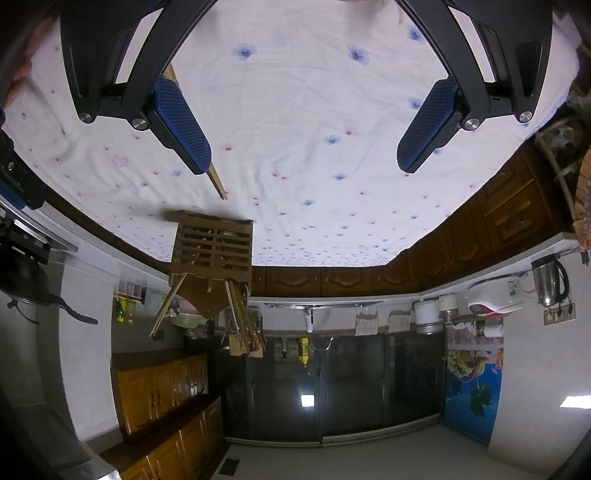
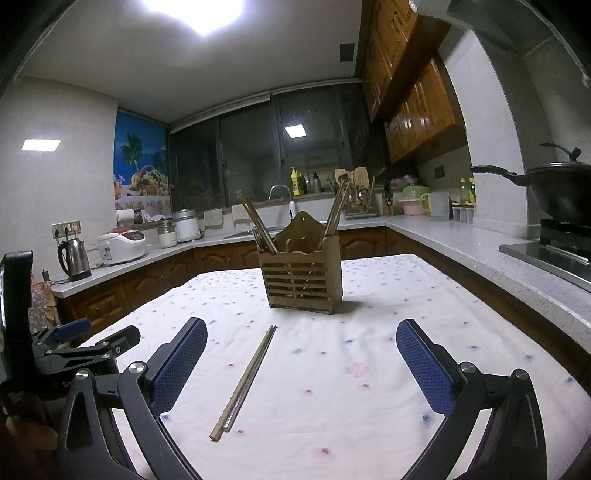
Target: Organize utensils
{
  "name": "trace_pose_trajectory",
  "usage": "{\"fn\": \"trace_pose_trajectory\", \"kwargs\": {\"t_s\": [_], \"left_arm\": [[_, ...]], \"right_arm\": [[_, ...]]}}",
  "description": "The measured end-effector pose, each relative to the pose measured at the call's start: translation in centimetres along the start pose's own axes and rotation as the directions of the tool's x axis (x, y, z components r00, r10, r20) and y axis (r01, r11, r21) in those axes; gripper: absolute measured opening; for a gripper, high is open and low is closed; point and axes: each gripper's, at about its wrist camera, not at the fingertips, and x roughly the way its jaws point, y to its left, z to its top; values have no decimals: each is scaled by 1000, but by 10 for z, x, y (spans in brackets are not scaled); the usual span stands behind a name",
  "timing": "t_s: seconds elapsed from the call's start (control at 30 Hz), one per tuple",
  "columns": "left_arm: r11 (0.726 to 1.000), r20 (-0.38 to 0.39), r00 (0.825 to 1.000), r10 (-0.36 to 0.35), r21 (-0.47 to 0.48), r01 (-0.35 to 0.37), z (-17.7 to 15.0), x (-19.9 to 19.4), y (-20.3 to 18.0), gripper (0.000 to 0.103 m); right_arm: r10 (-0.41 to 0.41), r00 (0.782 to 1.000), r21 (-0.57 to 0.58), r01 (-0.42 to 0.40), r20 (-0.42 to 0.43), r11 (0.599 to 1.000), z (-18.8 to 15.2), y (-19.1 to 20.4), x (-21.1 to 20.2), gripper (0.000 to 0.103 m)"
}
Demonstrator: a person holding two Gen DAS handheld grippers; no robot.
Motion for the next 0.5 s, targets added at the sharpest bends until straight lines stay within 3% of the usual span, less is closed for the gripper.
{"fn": "trace_pose_trajectory", "kwargs": {"t_s": [0.5], "left_arm": [[1000,-30,999,-13,-17,13,5,7,6,103]], "right_arm": [[-2,999,14,3,-38,1000,3,-1,9,103]]}}
